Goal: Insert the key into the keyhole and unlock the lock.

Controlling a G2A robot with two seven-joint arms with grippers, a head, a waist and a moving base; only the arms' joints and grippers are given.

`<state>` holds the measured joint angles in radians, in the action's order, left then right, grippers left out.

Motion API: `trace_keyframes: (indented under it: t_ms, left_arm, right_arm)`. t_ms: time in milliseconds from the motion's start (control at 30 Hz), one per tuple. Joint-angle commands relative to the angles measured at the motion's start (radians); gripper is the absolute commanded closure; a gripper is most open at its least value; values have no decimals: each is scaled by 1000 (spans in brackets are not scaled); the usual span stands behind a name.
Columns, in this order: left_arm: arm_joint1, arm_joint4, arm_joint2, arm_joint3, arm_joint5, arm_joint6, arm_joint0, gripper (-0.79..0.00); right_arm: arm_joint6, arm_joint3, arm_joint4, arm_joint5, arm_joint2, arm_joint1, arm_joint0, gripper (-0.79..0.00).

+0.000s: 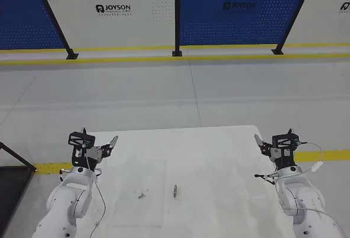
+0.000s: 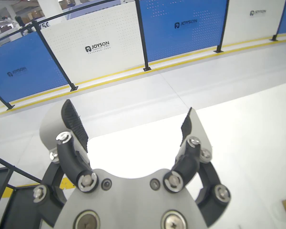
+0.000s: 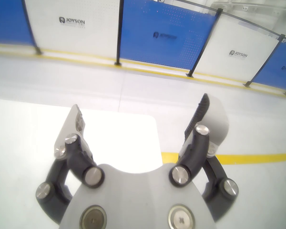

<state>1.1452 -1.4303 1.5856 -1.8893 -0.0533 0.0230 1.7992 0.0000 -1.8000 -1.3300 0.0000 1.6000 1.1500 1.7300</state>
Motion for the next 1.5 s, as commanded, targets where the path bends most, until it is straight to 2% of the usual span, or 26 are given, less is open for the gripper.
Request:
trace_keyframes:
  t_ms: [0,100,200,333,433,533,600,733,867,967,1267,1400,1467]
  left_arm:
    - [-2,-63,-9,-66,-24,21,59,-785]
    - [-7,-202,-39,-179,-54,77,166,-785]
    - [-9,-354,-105,-272,-77,160,262,-785]
    - [-4,-542,-221,-304,-45,308,316,-785]
    - [5,-655,-325,-269,-11,415,301,-785]
    - [20,-670,-413,-206,-4,525,252,-785]
    - [29,-702,-457,-151,5,583,209,-785]
    - [50,-702,-519,-50,86,652,136,-785]
    - [67,-648,-541,8,131,686,83,-754]
    - [72,-622,-540,22,151,695,72,-683]
    - [71,-575,-501,13,160,657,113,-680]
    - [70,-568,-487,18,153,643,124,-643]
    - [71,-557,-481,22,154,640,123,-597]
  right_arm:
    - [0,0,0,0,0,0,0,-785]
    - [0,0,0,0,0,0,0,-785]
    - [0,0,0,0,0,0,0,-785]
    - [0,0,0,0,0,0,0,-785]
    - [0,0,0,0,0,0,0,-785]
    - [0,0,0,0,0,0,0,-785]
    - [0,0,0,0,0,0,0,-785]
    - [0,0,0,0,0,0,0,-785]
    - [0,0,0,0,0,0,0,-785]
    - [0,0,0,0,0,0,0,-785]
    - [0,0,0,0,0,0,0,-785]
    - [0,0,0,0,0,0,0,-785]
    - [0,0,0,0,0,0,0,-785]
